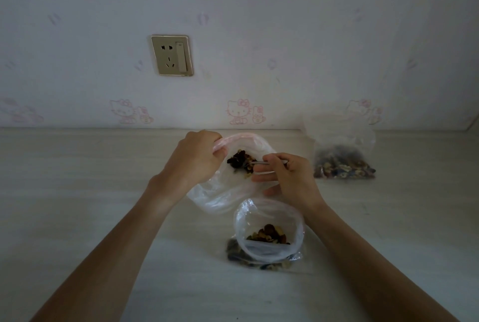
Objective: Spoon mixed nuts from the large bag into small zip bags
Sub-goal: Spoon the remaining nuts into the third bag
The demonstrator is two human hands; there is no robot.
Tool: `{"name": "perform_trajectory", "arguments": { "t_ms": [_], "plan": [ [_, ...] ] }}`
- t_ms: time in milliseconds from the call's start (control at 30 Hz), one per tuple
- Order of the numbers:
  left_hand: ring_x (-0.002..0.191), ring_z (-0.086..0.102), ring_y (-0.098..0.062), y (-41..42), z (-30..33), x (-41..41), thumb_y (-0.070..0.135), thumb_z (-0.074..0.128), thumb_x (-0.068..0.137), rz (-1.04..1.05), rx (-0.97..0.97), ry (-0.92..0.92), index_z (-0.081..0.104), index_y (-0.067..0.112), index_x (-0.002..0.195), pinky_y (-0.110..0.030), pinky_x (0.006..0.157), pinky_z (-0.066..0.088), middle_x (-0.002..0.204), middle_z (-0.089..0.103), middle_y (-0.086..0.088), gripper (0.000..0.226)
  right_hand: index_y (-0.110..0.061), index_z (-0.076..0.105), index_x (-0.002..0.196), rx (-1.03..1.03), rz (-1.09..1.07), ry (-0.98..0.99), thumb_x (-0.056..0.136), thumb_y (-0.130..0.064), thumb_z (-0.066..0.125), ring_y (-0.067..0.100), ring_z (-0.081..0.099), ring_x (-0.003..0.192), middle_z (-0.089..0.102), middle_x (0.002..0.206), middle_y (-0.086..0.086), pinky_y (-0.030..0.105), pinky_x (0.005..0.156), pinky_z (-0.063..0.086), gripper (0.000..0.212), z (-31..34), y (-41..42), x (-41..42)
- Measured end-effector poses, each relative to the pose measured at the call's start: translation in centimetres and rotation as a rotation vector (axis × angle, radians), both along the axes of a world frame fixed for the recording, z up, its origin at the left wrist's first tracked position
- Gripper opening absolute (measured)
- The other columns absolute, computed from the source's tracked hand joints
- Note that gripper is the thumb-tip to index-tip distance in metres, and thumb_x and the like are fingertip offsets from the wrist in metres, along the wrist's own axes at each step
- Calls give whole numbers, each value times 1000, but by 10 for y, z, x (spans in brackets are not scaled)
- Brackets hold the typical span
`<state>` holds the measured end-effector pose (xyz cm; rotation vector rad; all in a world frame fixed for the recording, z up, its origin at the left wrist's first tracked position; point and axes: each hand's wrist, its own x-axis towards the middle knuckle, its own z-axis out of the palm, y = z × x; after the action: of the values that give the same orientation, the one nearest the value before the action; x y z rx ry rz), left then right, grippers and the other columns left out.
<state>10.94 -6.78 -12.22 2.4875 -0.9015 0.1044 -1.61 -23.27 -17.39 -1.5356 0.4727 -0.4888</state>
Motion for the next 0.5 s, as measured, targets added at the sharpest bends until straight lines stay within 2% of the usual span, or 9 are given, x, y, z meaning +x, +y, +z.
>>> {"name": "perform_trajectory", "arguments": {
  "t_ms": [167,400,500],
  "plan": [
    [66,64,-21,-1,1,-1,29,61,99,-41,-18,-20,63,19,73,-34,60,48,70,67,0,28,-8,69,106,59,16,-8,107,-20,52,27,78,80,80,92,6,38,56,60,20,1,-2,-2],
    [62,64,-21,3,1,0,29,60,101,-47,-47,-94,62,23,75,-33,57,46,66,65,1,27,-6,68,108,151,41,-45,108,-20,49,30,78,86,79,95,14,36,59,63,24,3,-1,-8],
    [63,62,-23,2,-1,0,29,57,103,-33,-36,-158,56,27,75,-33,57,43,67,63,3,27,-4,69,109,191,39,-51,109,-23,48,30,78,88,79,95,15,37,60,64,28,3,-3,-13]
  ]
}}
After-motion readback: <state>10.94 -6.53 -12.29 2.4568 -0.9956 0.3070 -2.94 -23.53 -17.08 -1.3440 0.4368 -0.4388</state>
